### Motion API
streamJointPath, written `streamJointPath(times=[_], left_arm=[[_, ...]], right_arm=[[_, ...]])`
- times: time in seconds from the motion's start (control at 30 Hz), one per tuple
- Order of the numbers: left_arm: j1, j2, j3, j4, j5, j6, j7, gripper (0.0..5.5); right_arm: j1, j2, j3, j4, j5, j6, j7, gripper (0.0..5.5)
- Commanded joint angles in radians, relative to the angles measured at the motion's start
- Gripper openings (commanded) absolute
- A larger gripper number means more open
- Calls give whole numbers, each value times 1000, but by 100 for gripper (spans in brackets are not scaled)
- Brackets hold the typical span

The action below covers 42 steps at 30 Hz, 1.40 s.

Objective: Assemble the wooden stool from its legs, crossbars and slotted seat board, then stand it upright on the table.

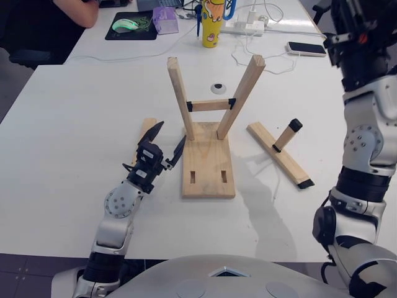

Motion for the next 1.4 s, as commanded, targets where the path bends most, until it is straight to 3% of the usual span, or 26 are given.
streamJointPath(times=[0.03,0.13,0.2,0.37,0.57,0.8,0.93,1.07,1.2,1.4], left_arm=[[15,-8,-1,-8,13,1,15,351],[-7,0,1,-2,4,6,2,351],[-34,10,5,12,-9,9,-17,351],[-66,16,18,32,-18,5,-29,351],[-76,10,16,44,-14,-2,-31,351],[-61,8,15,55,-6,-13,-25,351],[-41,-1,21,46,6,-15,-3,351],[3,-14,25,16,43,-12,47,351],[59,-33,30,-17,73,-12,96,351],[86,-52,33,-27,87,-13,134,351]], right_arm=[[207,12,68,-3,-48,61,12,1],[540,26,136,181,-145,102,3,1],[618,41,137,245,-153,118,-1,1],[448,56,129,181,-116,90,-24,1],[413,51,119,153,-125,84,-35,1],[335,82,-15,14,-51,-54,-53,1],[248,-8,-128,34,-79,-42,-120,1],[383,-181,-157,253,-128,23,34,1],[544,-377,12,400,-212,57,366,37],[531,-433,64,441,-180,126,568,127]])
